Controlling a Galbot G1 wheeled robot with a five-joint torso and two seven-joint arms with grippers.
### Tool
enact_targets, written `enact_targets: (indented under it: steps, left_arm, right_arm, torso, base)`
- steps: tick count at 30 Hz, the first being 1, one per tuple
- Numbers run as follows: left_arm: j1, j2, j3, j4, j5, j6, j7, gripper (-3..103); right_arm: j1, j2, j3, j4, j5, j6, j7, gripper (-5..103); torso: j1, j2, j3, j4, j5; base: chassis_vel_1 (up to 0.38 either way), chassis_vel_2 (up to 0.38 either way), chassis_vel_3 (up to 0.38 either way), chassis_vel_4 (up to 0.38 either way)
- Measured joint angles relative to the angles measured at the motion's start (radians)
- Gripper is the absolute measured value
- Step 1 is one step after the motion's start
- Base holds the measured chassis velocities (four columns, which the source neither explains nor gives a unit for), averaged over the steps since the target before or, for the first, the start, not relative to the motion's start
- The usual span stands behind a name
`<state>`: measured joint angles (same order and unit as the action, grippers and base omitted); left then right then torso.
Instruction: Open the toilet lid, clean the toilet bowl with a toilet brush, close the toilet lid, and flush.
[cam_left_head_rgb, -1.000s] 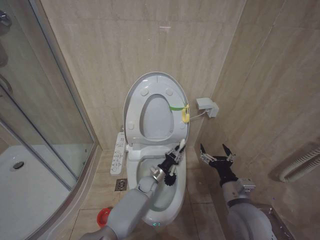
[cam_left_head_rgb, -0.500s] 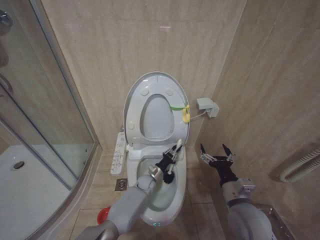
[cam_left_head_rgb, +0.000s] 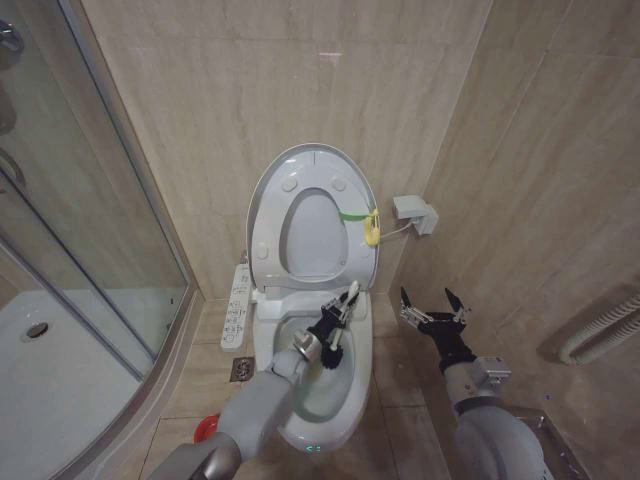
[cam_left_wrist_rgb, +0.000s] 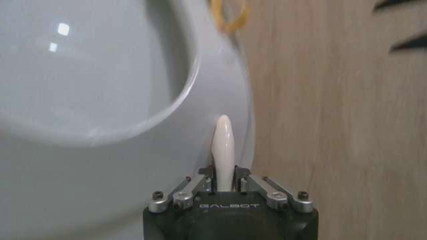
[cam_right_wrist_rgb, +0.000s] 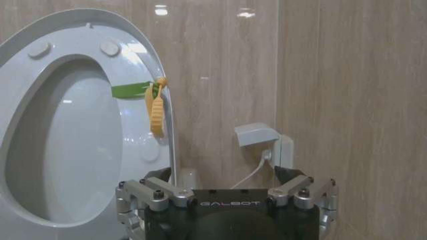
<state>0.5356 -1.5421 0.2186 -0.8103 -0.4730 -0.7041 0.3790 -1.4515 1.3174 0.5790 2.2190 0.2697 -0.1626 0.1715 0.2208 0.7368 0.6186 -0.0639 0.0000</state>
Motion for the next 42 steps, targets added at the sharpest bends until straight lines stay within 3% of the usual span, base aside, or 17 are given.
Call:
enact_targets:
  steps: [2,6,12,15,21,24,27,31,33,42]
  left_arm:
    - [0.019,0.005,0.024,-0.072,-0.002,0.011,-0.012,19]
    - [0.039,-0.001,0.055,-0.092,-0.004,0.011,-0.013,19]
    - [0.004,-0.029,0.032,0.056,-0.004,-0.008,0.012,19]
    - [-0.006,-0.027,0.019,0.069,-0.006,-0.01,0.016,19]
    - [0.024,-0.006,0.061,-0.075,-0.019,0.017,-0.002,19]
    - [0.035,-0.01,0.078,-0.092,-0.02,0.023,-0.006,19]
    - [0.031,-0.023,0.076,-0.051,-0.016,0.017,0.0,19]
    - [-0.017,-0.034,0.013,0.122,-0.002,-0.018,0.035,19]
    - [-0.024,-0.028,0.004,0.134,0.0,-0.02,0.039,19]
    - [0.012,-0.004,0.042,-0.026,0.005,-0.021,0.023,19]
  right_arm:
    - [0.0,0.0,0.0,0.0,0.0,0.0,0.0,100]
    - [0.0,0.0,0.0,0.0,0.0,0.0,0.0,100]
    - [0.0,0.0,0.0,0.0,0.0,0.0,0.0,100]
    - [0.0,0.0,0.0,0.0,0.0,0.0,0.0,100]
    - [0.0,0.0,0.0,0.0,0.0,0.0,0.0,100]
    - [0.0,0.0,0.0,0.0,0.0,0.0,0.0,100]
    - [0.0,0.0,0.0,0.0,0.0,0.0,0.0,100]
    - [0.0,0.0,0.0,0.0,0.0,0.0,0.0,100]
    - [0.0,0.0,0.0,0.0,0.0,0.0,0.0,100]
    - [0.0,0.0,0.0,0.0,0.0,0.0,0.0,100]
  torso:
    - [0.0,0.0,0.0,-0.0003,0.0]
    - [0.0,0.0,0.0,-0.0001,0.0]
    - [0.0,0.0,0.0,-0.0001,-0.0001]
    - [0.0,0.0,0.0,0.0002,0.0]
    - [0.0,0.0,0.0,-0.0001,0.0]
    - [0.0,0.0,0.0,-0.0002,0.0]
    - [0.0,0.0,0.0,-0.0003,-0.0002]
    - [0.0,0.0,0.0,0.0002,0.0]
    - [0.0,0.0,0.0,0.0003,0.0]
    - [0.0,0.0,0.0,-0.0003,-0.0001]
  base:
    - [0.0,0.0,0.0,0.0]
    - [0.0,0.0,0.0,0.0]
    - [0.0,0.0,0.0,0.0]
    - [0.0,0.0,0.0,0.0]
    - [0.0,0.0,0.0,0.0]
    - [0.0,0.0,0.0,0.0]
    - [0.0,0.0,0.0,0.0]
    - [0.0,0.0,0.0,0.0]
    - [0.0,0.0,0.0,0.0]
    - [0.0,0.0,0.0,0.0]
